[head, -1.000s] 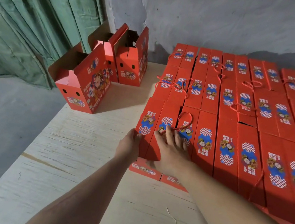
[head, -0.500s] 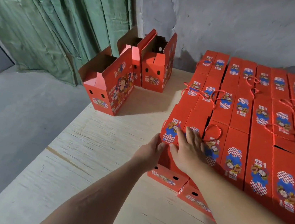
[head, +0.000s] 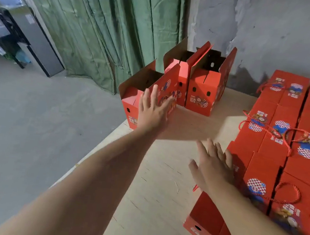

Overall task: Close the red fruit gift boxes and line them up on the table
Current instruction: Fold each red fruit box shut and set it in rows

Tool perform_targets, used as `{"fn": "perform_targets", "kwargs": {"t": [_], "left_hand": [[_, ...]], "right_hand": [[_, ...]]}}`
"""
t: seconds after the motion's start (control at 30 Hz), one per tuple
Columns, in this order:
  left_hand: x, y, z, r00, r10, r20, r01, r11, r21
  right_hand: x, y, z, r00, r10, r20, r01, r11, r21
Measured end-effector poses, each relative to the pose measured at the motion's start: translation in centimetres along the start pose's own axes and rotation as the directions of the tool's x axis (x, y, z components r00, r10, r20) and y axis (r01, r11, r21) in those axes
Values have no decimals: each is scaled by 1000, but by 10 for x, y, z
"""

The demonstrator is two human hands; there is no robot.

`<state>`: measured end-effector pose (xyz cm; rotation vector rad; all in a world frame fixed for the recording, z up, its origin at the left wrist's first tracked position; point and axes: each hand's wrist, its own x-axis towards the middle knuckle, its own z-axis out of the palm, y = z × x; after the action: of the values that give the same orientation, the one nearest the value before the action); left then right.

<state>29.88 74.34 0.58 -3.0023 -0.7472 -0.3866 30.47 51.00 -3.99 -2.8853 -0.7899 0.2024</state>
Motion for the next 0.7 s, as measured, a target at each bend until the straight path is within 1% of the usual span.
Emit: {"fn": "perform_targets", "kwargs": {"t": [0.03, 0.07, 0.13, 0.17, 0.2, 0.27, 0.3, 0.33, 0.4, 0.47, 0.53, 0.63, 0.67, 0.7], "left_hand": [[19, -11, 4, 997, -58, 41, 57, 998, 33], [35, -20, 9, 986, -122, 110, 119, 992, 30], [59, -31, 21, 952, -203, 231, 226, 971, -80], [64, -36, 28, 950, -210, 232, 249, 957, -150], [64, -39, 35, 962, -205, 183, 242, 947, -212], [60, -43, 47, 979, -202, 4, 192, 927, -321], [57, -44, 49, 974, -219, -59, 182, 909, -375], [56, -43, 51, 969, -235, -83, 179, 888, -423], [50, -40, 51, 968, -245, -60, 181, 841, -509], [34, -33, 47, 973, -232, -19, 184, 817, -546], [4, -25, 37, 979, -200, 35, 185, 807, -561], [-61, -12, 20, 980, -152, 126, 197, 793, -577], [-88, -6, 15, 982, -136, 134, 189, 789, -585], [-118, 0, 8, 985, -111, 131, 167, 789, -591]], "right_hand": [[-2, 4, 5, 1000, 21, -7, -21, 999, -34], [-5, 7, 9, 999, 29, -34, -30, 999, -41], [-9, 10, 14, 995, 33, -95, -32, 999, 6], [-9, 10, 15, 993, 28, -111, -25, 999, 24], [-8, 10, 16, 993, 26, -119, -23, 999, 31], [-7, 11, 17, 992, 32, -125, -30, 999, 20], [-6, 10, 17, 991, 36, -132, -34, 999, 18], [-6, 10, 17, 989, 35, -141, -33, 999, 16], [-6, 9, 19, 987, 31, -156, -29, 999, 13], [-5, 10, 20, 987, 39, -154, -36, 999, 21], [-4, 9, 17, 992, 46, -122, -44, 999, 18], [-13, 3, 11, 997, 0, -78, 1, 1000, 17], [-22, -3, 8, 997, -7, -75, 12, 997, 73], [-36, -13, 4, 998, -3, -71, 15, 985, 170]]}}
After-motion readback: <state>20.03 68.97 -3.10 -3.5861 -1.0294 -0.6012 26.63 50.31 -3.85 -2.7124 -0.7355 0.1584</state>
